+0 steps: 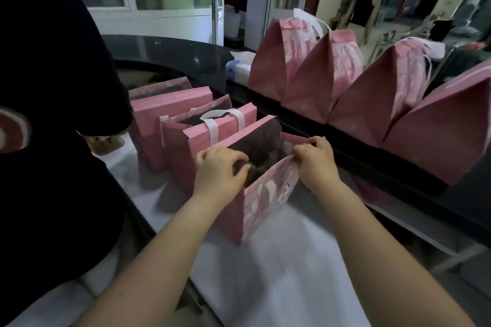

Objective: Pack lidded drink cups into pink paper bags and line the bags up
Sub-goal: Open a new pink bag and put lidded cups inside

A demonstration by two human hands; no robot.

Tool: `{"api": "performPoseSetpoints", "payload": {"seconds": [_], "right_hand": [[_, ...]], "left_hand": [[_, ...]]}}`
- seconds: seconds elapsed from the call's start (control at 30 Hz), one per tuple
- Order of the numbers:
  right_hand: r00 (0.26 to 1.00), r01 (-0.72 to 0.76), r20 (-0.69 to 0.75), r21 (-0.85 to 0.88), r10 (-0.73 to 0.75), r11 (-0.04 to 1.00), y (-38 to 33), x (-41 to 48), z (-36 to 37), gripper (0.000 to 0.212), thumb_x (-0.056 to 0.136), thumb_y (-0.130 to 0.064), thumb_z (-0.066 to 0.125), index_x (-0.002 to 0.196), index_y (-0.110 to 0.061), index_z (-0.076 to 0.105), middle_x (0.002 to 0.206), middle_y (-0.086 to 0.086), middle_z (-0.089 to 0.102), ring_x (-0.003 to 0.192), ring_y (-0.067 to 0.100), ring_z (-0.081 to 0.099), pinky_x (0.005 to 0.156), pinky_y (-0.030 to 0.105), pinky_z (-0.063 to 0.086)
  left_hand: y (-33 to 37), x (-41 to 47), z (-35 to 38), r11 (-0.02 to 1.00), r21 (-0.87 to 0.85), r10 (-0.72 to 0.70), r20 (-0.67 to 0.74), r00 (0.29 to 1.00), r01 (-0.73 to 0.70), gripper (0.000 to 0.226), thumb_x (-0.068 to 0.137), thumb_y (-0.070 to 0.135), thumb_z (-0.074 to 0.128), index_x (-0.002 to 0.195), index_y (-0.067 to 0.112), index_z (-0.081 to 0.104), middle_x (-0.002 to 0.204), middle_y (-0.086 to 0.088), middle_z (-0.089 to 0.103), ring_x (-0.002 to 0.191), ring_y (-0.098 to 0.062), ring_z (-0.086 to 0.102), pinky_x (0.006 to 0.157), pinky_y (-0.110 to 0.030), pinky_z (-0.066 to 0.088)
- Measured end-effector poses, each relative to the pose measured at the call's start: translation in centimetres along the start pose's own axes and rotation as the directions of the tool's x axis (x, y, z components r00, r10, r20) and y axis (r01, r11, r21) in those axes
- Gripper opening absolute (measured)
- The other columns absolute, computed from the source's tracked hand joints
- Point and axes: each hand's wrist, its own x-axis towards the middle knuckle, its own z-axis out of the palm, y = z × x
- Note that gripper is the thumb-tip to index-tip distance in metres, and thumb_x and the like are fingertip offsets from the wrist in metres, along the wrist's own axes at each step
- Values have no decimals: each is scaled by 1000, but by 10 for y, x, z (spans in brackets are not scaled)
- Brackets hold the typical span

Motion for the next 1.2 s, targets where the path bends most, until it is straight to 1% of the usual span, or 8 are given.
{"api": "performPoseSetpoints", "payload": {"seconds": [0.1, 0.23, 0.33, 0.47, 0.6, 0.73, 0.93, 1.2], "right_hand": [[995, -13, -98, -62, 6, 998, 3, -34, -10, 23, 72, 4, 63, 78, -16, 72, 73, -4, 53, 109, 30, 39, 116, 50, 8], [998, -21, -69, -92, 14, 996, 0, -84, -23, 16, 74, -11, 68, 77, -26, 71, 70, -13, 61, 103, 22, 40, 106, 45, 14], [987, 63, -152, 30, -58, 998, 2, -101, -26, 13, 75, -8, 77, 85, -17, 75, 85, -6, 70, 105, 21, 40, 93, 49, 38], [963, -19, -259, 183, 67, 983, 15, -110, -24, 42, 77, -15, 79, 116, -24, 66, 134, -3, 53, 134, 25, 32, 110, 38, 28], [853, -248, -171, 697, 492, 673, 21, -116, -17, 67, 79, -12, 78, 130, -42, 46, 129, -27, 52, 115, -1, 53, 97, 23, 45], [732, -263, -91, 877, 675, 403, 24, -123, -4, 51, 85, -3, 70, 122, -33, 51, 114, -17, 64, 98, 0, 65, 78, 17, 54], [626, -397, 19, 868, 779, 298, 26, -149, 11, 20, 89, -5, 66, 90, -25, 68, 91, -6, 72, 82, 3, 68, 72, 16, 54], [494, -216, -74, 955, 866, 205, 36, -217, -41, 15, 91, -10, 64, 84, -23, 69, 85, -3, 72, 84, 16, 70, 73, 30, 59]], "left_hand": [[-5, -8, 7, 993, -69, 87, -121, 989, -96, 10, 79, 23, 78, 89, 23, 74, 94, 9, 71, 100, -19, 63, 95, -42, 35], [-1, -9, 19, 980, -135, 111, -247, 963, -148, 11, 79, 22, 79, 87, 15, 76, 105, -1, 69, 107, -29, 58, 97, -51, 41], [-3, -12, 22, 949, -303, 14, -234, 972, -87, 14, 81, 23, 77, 90, 13, 76, 110, -2, 65, 107, -28, 56, 96, -50, 42], [-18, -36, 26, 835, -550, -76, -151, 986, -21, 38, 90, 48, 60, 106, 15, 70, 117, -2, 61, 113, -25, 57, 97, -51, 46], [-29, -72, 34, 748, -664, -67, -77, 995, -1, 61, 83, 65, 59, 121, 17, 57, 121, -9, 59, 113, -29, 58, 94, -40, 50], [-30, -100, 50, 790, -604, -144, -23, 989, 101, 39, 77, 32, 81, 108, 20, 61, 104, -5, 65, 93, -7, 63, 81, -25, 54], [-21, -99, 60, 602, -712, -364, 156, 918, 360, 20, 84, 25, 74, 93, 40, 63, 94, 11, 70, 85, -4, 66, 74, -25, 57], [48, -98, 81, 399, -817, -342, 289, 894, 417, 11, 93, 25, 65, 93, 36, 68, 94, 10, 73, 92, -9, 69, 81, -28, 56]]}}
